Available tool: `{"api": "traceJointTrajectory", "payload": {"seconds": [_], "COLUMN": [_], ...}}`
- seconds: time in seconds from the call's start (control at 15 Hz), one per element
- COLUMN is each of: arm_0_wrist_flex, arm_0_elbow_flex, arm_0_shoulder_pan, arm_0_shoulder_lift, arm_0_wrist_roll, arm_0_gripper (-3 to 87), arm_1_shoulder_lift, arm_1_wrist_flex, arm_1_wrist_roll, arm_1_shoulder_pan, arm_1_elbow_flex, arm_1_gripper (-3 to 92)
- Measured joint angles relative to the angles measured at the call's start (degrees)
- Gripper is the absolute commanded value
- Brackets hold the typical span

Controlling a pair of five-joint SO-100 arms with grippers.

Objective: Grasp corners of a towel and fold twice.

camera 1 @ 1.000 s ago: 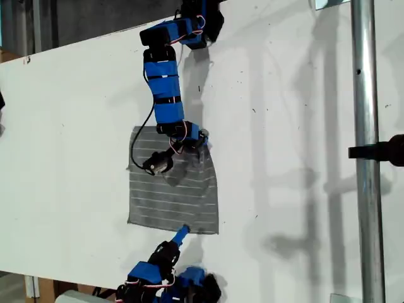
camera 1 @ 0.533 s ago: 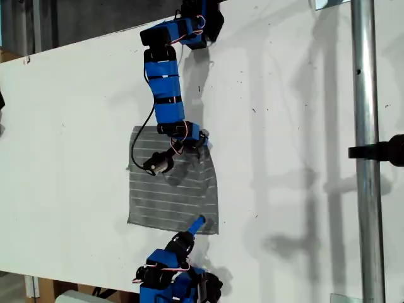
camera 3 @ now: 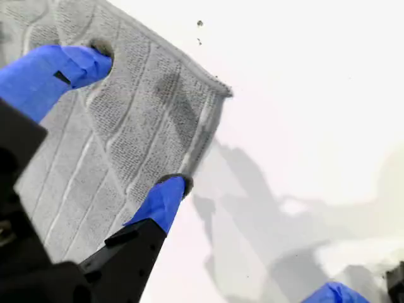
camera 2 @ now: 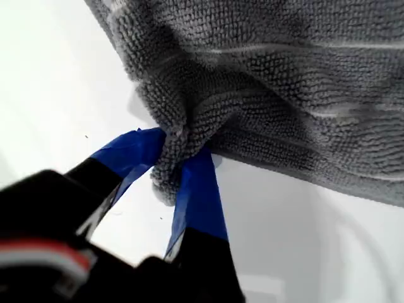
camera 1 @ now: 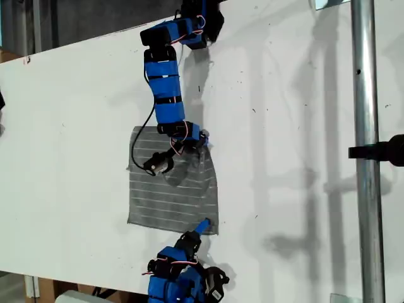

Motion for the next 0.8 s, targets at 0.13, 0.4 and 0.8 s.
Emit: {"api": "traceJointTrajectory", "payload": {"seconds": [0.13, 0.4, 0.8], "arm_0_wrist_flex": [-1.9, -3.2, -4.9], "arm_0_elbow_flex": [0.1, -1.5, -8.6], "arm_0_shoulder_pan": [0.1, 1.6, 5.2], "arm_0_shoulder_lift": [-2.8, -10.6, -23.1], "arm_0_wrist_roll": [-0.6, -3.5, -14.2], "arm_0_gripper": [33.6, 31.8, 26.8], "arm_1_shoulder_lift": [0.0, 0.0, 0.0], "arm_1_wrist_flex": [-0.2, -0.2, -0.5], "arm_1_wrist_roll": [0.0, 0.0, 0.0], "arm_1_shoulder_pan": [0.0, 0.0, -0.4], "arm_1_elbow_flex": [0.0, 0.0, 0.1], "arm_1_gripper": [-0.1, -0.1, -0.1]}}
